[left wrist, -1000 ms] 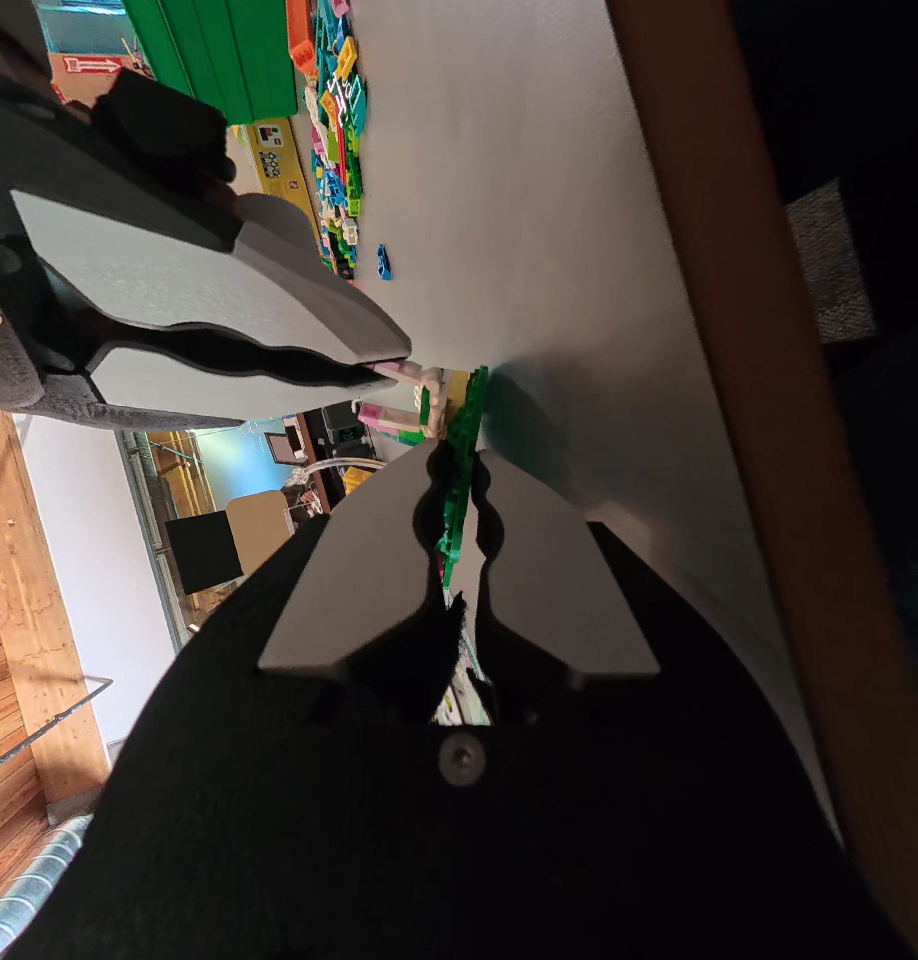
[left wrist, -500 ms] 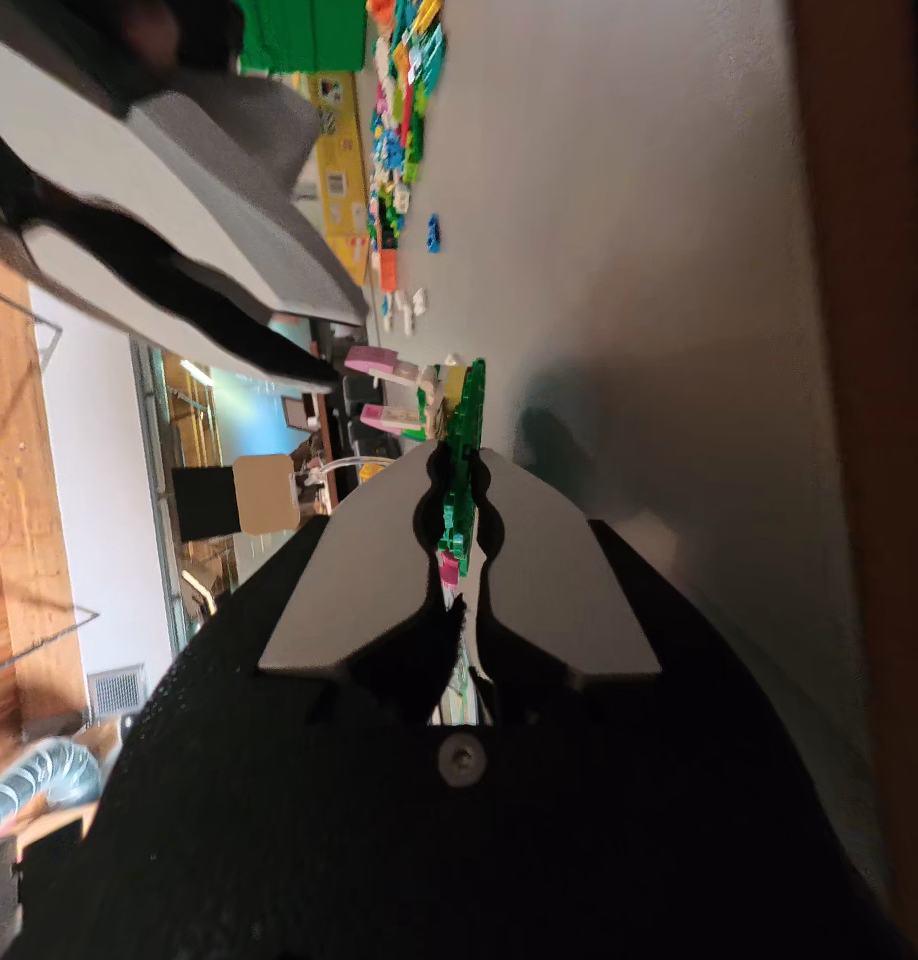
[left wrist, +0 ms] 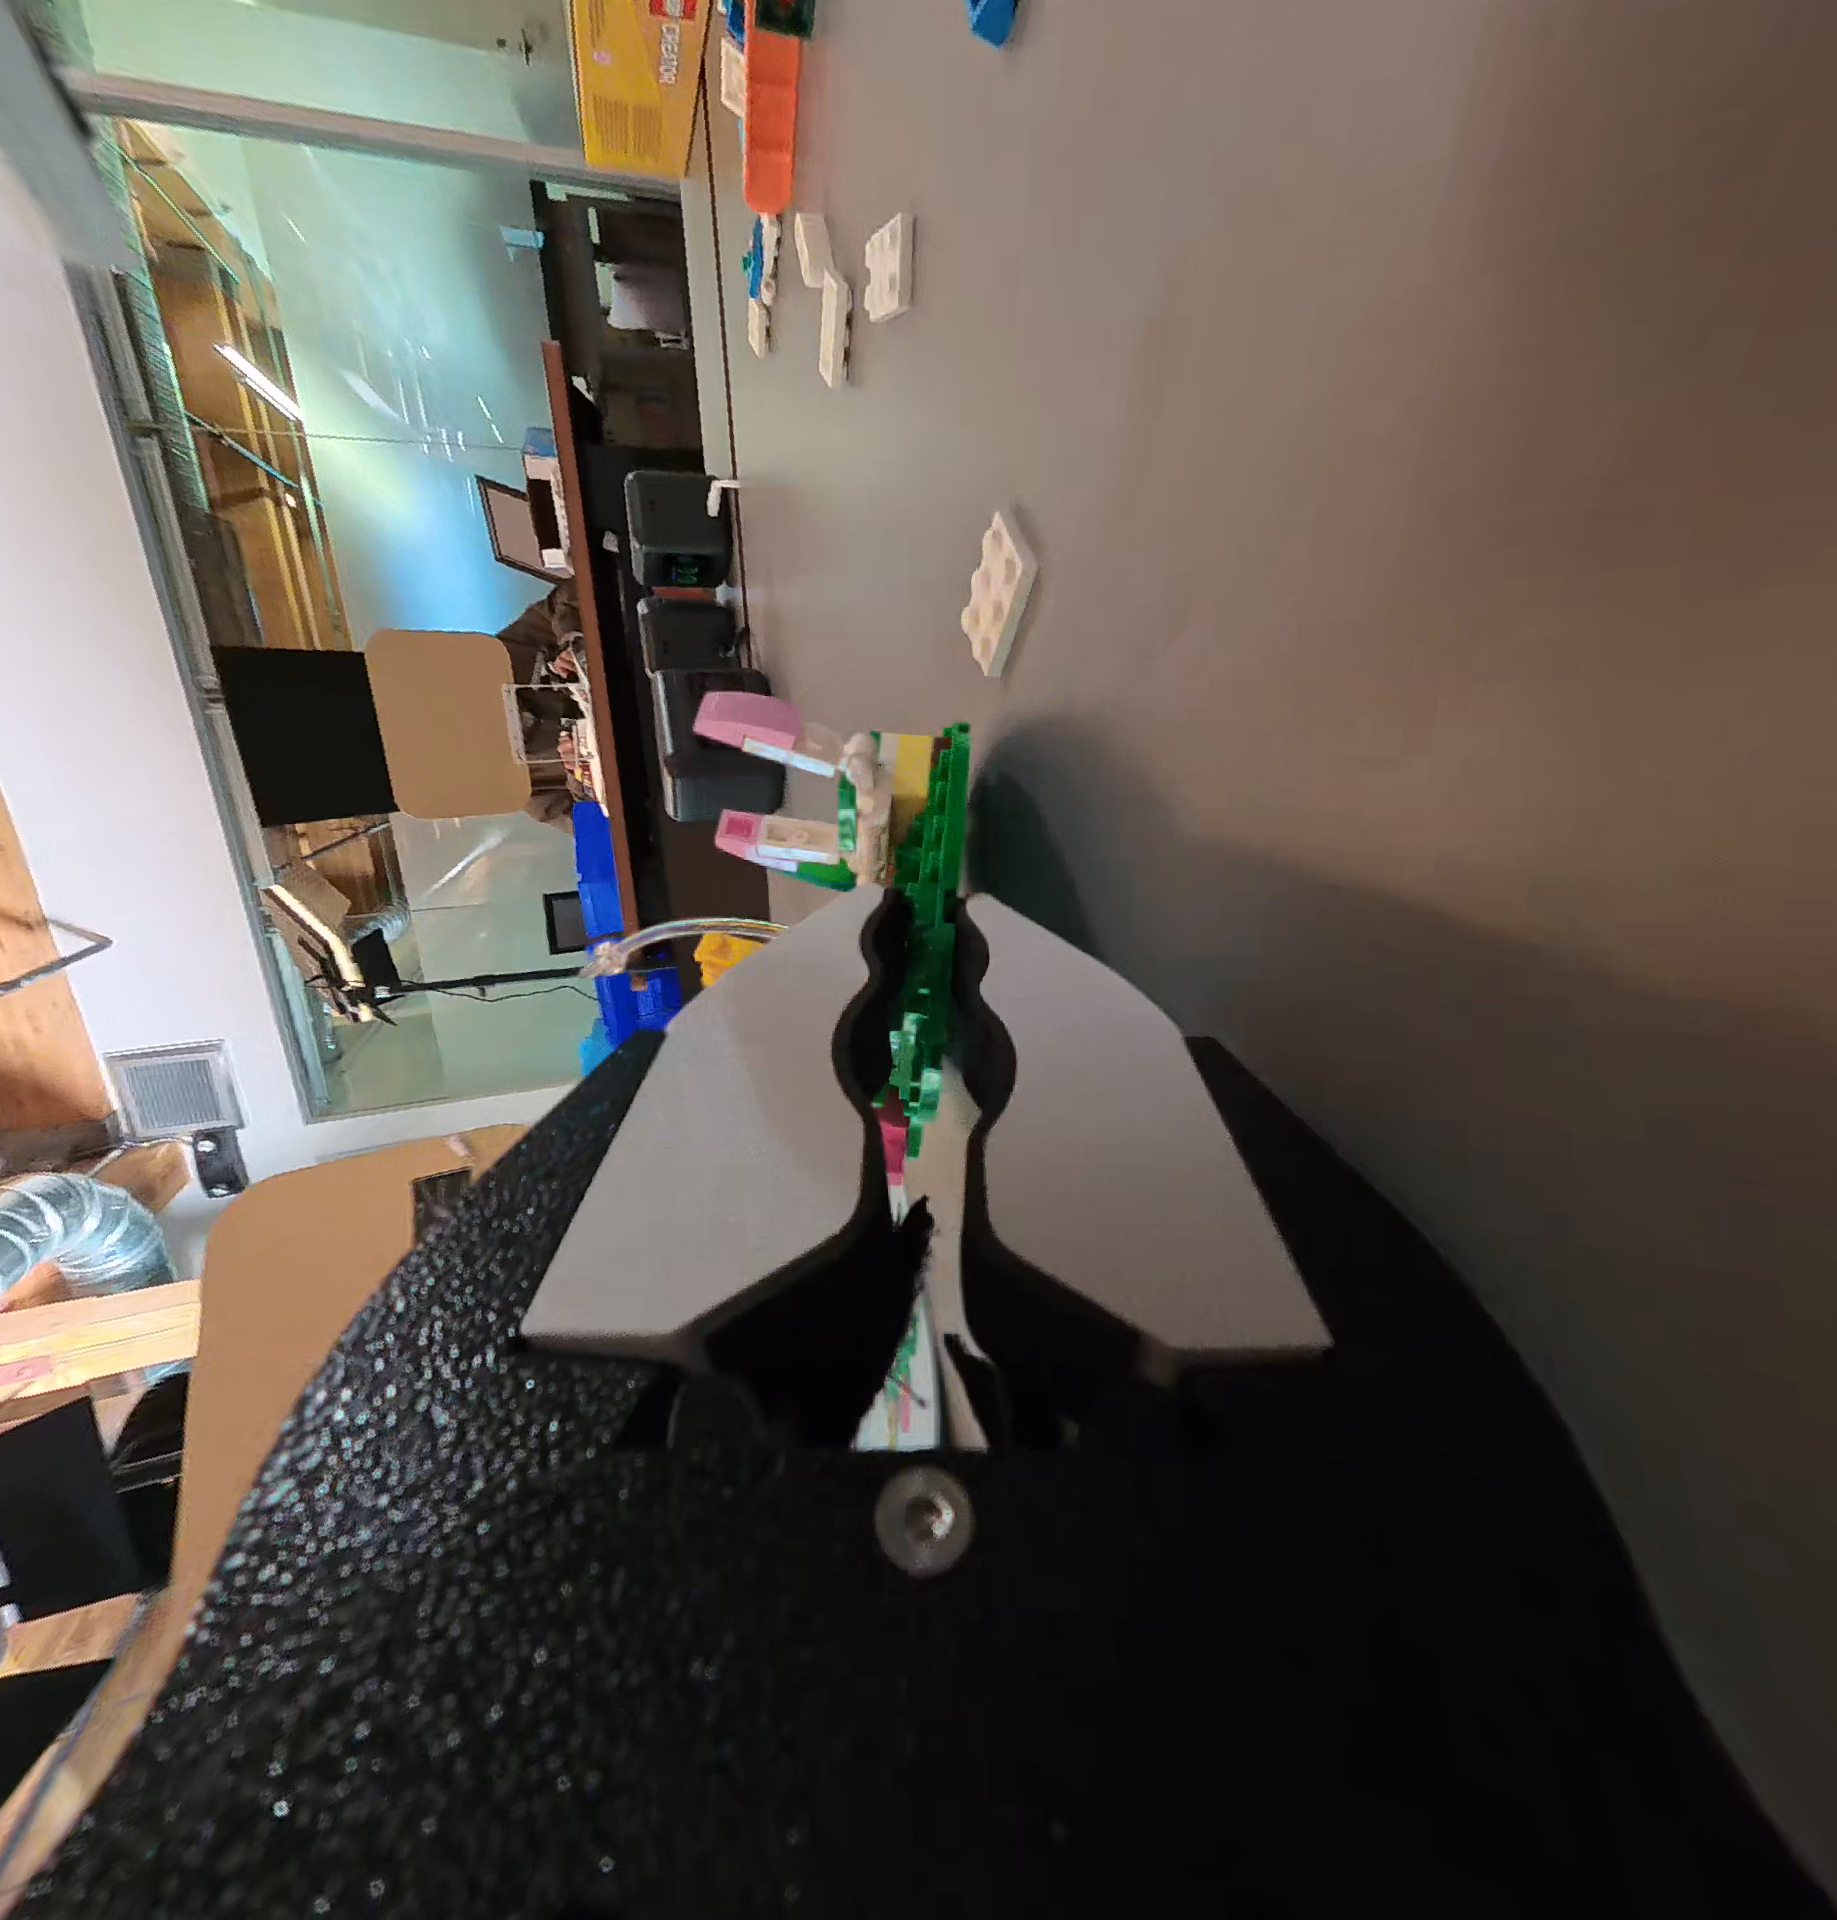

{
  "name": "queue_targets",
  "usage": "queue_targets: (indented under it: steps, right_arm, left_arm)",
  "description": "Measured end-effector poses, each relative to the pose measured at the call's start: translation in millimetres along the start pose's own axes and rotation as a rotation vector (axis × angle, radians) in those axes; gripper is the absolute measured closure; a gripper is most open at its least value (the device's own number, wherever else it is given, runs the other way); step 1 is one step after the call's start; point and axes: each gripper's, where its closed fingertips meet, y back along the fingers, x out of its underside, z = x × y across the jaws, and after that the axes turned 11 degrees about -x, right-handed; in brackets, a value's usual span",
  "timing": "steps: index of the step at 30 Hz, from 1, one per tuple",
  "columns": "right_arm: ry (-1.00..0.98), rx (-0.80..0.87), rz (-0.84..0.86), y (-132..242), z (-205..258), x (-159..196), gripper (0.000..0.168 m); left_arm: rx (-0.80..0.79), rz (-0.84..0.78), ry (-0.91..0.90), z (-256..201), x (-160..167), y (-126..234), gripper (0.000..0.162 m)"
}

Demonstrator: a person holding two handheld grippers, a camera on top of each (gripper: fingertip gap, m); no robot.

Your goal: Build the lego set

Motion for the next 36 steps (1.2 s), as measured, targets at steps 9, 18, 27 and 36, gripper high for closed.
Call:
queue_targets:
  steps: [9, 18, 27, 36]
  right_arm:
    - [0.06, 0.179, -0.072, 12, -11, 11, 0.155]
    - [0.135, 0.154, -0.076, 8, 4, 10, 0.153]
    - [0.205, 0.175, -0.071, 6, 6, 9, 0.155]
    - [0.222, 0.214, -0.019, 5, -2, 16, 0.162]
  left_arm:
    - [0.225, -0.008, 0.377, -12, -10, 14, 0.135]
    - [0.378, -0.089, 0.755, 12, -28, 42, 0.101]
    - [-0.118, -0.11, 1.099, 89, 61, 53, 0.119]
    - [-0.358, -0.08, 1.182, 92, 131, 62, 0.127]
